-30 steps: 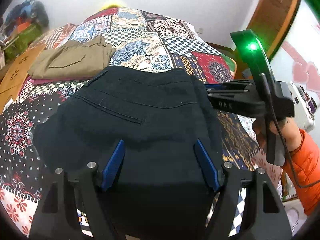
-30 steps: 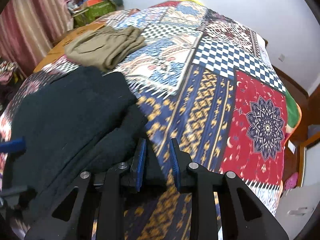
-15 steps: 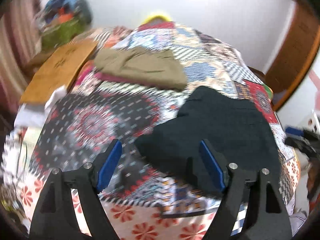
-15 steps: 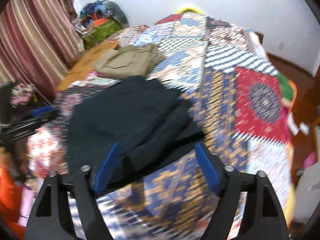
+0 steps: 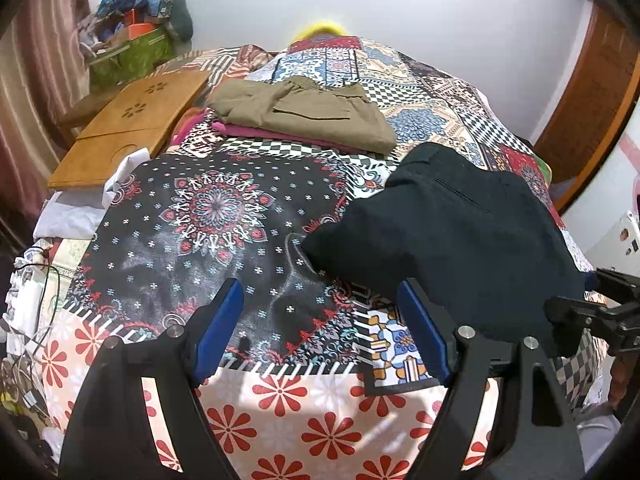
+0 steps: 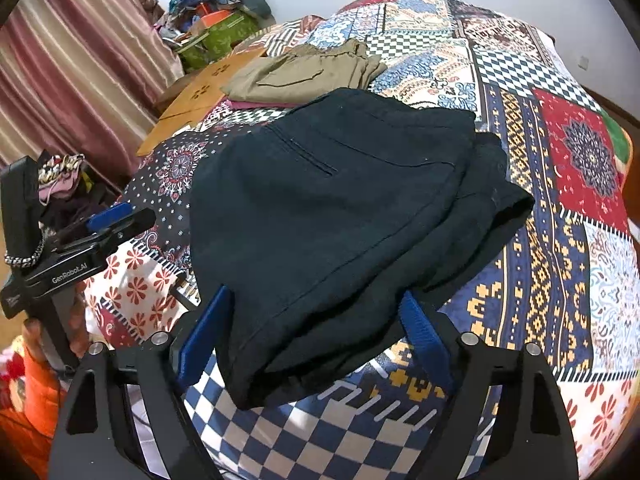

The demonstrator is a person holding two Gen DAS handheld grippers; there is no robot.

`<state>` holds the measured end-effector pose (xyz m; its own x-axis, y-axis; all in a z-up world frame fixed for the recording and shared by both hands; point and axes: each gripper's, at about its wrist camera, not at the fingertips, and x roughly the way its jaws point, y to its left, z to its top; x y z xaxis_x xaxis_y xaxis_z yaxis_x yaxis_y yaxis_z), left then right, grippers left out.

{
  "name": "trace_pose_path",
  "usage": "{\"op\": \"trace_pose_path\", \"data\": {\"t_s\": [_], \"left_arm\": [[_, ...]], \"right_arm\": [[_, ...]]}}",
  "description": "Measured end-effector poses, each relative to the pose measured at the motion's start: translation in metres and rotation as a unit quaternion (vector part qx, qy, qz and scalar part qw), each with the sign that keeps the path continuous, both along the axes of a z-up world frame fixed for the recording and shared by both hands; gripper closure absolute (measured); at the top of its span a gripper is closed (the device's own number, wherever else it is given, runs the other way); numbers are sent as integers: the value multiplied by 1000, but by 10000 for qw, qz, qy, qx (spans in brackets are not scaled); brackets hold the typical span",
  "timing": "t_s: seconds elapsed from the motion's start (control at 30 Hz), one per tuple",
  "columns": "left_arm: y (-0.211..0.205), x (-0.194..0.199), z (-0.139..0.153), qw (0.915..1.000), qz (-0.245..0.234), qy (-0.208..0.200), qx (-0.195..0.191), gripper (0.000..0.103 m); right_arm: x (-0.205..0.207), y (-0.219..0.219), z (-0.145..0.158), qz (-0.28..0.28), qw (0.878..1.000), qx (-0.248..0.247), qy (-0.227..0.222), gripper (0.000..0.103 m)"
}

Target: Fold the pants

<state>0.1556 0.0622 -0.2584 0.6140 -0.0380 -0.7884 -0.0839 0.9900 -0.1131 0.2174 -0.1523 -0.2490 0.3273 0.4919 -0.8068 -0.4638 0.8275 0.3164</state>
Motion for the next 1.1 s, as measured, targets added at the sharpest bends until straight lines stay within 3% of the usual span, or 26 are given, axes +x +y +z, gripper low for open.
{"op": "trace_pose_path", "data": {"t_s": [0.13,0.33,0.73,0.83,0.93,1.1], "left_arm": [[-4,1,-1,10000,-27,1,-19,24],[-10,1,5,9999,-90,-40,59,24],[-37,24,8,9989,-466,3,37,23],[-47,31,13,9980,-624,-72,8,23],[-56,41,17,9968,-781,-157,-53,20],[-66,64,11,9955,-929,-140,-145,20]], "right_arm": [[-3,0,1,151,9992,-258,-250,33],[10,-7,-2,323,9958,-685,-520,34],[58,-65,-11,-289,9858,-1488,-728,37],[70,-75,-3,-287,9892,-1344,-503,42],[69,-77,21,-181,9901,-1242,-631,42],[80,-57,58,80,9945,-661,-813,41]]}}
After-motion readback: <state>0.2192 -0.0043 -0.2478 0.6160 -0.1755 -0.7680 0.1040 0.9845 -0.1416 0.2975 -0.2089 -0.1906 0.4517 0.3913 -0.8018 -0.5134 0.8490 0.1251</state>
